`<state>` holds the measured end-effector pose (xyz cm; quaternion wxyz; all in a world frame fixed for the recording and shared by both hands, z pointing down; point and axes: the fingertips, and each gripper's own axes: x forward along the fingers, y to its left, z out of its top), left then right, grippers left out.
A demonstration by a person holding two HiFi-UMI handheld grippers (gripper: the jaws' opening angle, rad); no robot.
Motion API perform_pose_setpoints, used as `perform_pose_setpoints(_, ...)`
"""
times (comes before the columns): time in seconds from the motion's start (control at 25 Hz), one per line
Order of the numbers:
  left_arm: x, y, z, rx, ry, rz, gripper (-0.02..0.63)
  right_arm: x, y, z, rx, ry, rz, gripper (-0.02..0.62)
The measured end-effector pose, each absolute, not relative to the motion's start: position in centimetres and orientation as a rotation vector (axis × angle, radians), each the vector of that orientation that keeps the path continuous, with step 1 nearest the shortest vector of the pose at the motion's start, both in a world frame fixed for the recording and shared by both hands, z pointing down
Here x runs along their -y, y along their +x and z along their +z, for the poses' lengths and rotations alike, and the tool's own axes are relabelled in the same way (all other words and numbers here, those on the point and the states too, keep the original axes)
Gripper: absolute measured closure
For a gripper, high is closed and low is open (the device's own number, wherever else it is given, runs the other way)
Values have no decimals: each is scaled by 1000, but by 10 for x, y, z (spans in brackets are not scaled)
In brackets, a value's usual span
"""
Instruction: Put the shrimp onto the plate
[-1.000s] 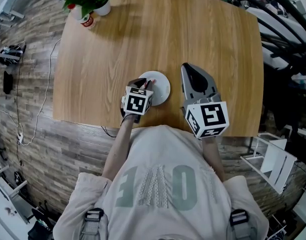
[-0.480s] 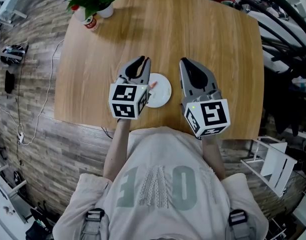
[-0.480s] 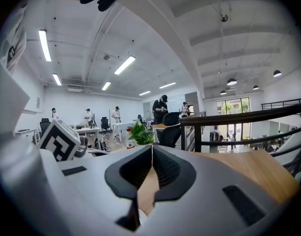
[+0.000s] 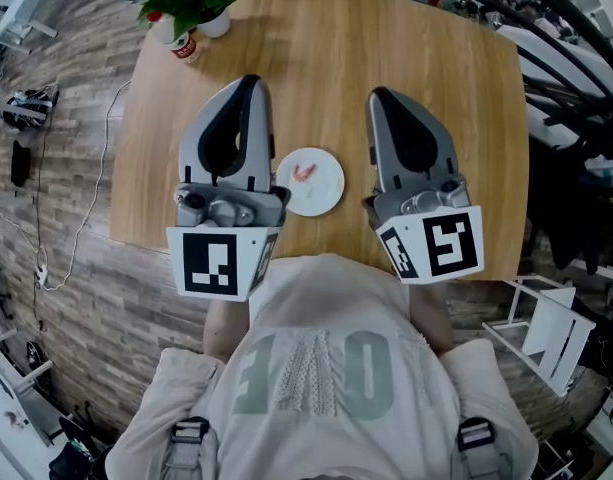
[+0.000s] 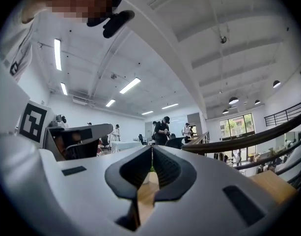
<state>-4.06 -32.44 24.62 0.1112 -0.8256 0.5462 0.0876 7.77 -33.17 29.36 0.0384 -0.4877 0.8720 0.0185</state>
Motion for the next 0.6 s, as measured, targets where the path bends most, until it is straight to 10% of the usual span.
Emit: perform_pose_setpoints(0.6, 306, -46, 215, -1596, -2339, 335, 597, 316, 71, 286, -2727, -1525, 244, 575)
